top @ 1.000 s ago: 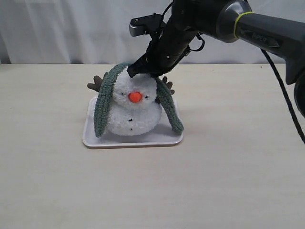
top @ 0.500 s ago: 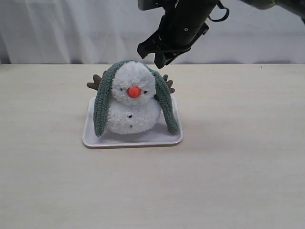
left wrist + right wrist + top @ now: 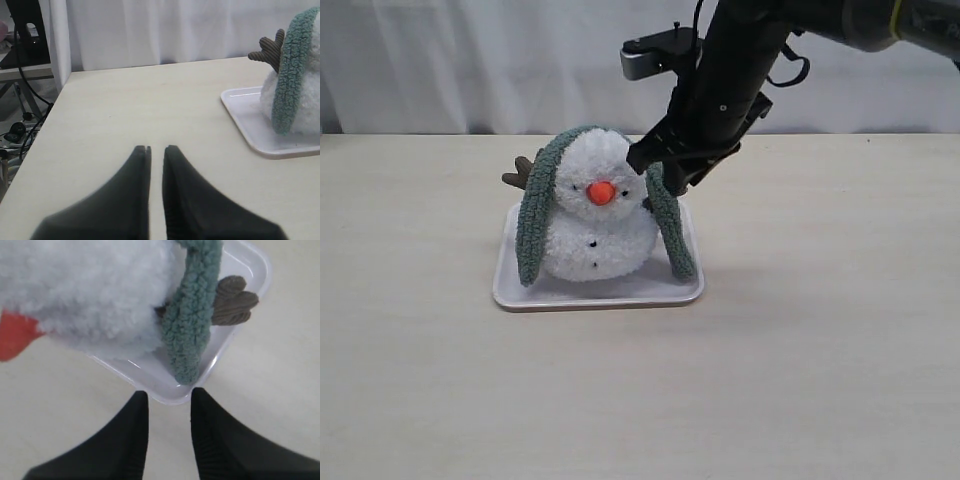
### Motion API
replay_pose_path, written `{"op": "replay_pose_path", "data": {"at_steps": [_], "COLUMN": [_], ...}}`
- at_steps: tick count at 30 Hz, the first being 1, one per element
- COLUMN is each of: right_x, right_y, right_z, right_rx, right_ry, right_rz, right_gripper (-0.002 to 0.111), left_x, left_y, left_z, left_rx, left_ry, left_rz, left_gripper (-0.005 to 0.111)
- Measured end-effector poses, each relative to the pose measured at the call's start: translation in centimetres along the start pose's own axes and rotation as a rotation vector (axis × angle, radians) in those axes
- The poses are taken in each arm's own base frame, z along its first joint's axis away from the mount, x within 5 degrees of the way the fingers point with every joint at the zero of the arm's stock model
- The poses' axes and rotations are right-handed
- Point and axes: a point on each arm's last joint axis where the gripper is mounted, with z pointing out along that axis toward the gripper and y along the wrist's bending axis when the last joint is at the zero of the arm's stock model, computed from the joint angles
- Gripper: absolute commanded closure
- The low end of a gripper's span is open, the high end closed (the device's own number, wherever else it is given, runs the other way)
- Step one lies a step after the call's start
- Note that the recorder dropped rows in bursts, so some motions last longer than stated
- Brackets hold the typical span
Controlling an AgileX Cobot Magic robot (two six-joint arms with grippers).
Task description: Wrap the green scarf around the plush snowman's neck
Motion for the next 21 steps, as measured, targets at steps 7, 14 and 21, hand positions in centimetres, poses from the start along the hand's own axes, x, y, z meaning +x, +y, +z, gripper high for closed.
{"op": "replay_pose_path", "data": {"at_steps": [7,14,21], "right_x": [0.9,0.9,0.9], "right_y": [-0.2,-0.3,-0.3], "right_z": [2.4,2.7,2.7], "right_rx": [0.010,0.015,0.016], "right_ry": [0.005,-0.013,-0.014], "right_rz": [0.015,0.014,0.014], "right_gripper": [0.079,0.079,0.079], "left_x": [0.0,0.0,0.0], "left_y": [0.0,0.0,0.0], "left_z": [0.0,0.0,0.0], "left_rx": [0.000,0.000,0.000], "left_ry": [0.000,0.000,0.000], "left_rz": [0.000,0.000,0.000], "left_gripper": [0.096,0.096,0.096]}}
